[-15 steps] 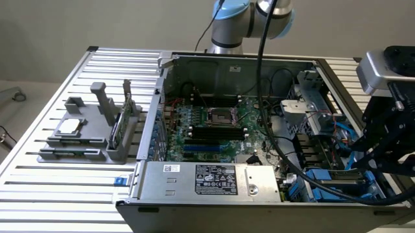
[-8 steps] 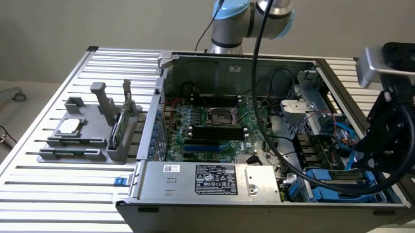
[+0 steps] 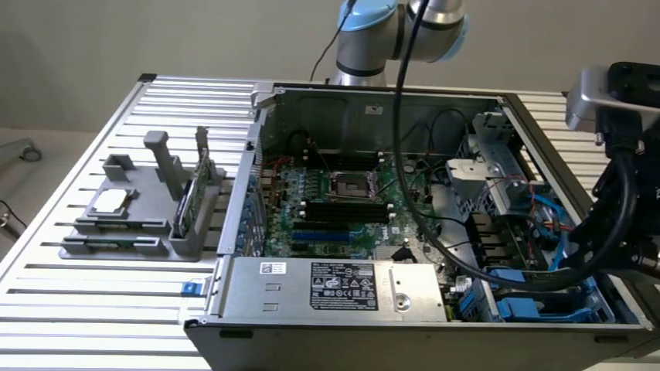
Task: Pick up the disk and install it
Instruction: 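Insert the first disk wire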
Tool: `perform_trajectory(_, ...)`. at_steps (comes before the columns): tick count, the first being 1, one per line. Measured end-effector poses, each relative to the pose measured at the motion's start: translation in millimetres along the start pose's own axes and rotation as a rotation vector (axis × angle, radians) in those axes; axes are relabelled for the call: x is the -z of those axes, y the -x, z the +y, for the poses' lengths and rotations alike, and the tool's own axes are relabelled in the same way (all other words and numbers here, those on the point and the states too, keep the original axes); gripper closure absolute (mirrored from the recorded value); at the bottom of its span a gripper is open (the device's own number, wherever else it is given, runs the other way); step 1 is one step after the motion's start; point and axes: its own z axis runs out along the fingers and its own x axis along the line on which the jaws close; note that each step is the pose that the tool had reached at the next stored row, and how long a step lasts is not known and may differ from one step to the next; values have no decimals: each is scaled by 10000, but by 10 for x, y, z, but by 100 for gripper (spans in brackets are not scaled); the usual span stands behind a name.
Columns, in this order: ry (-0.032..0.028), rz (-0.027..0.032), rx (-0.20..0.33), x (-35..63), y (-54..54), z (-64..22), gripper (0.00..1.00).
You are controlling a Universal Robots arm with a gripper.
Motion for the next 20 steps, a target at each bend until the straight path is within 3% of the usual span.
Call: perform_trajectory(20, -416, 38, -3605, -4, 0, 0, 63)
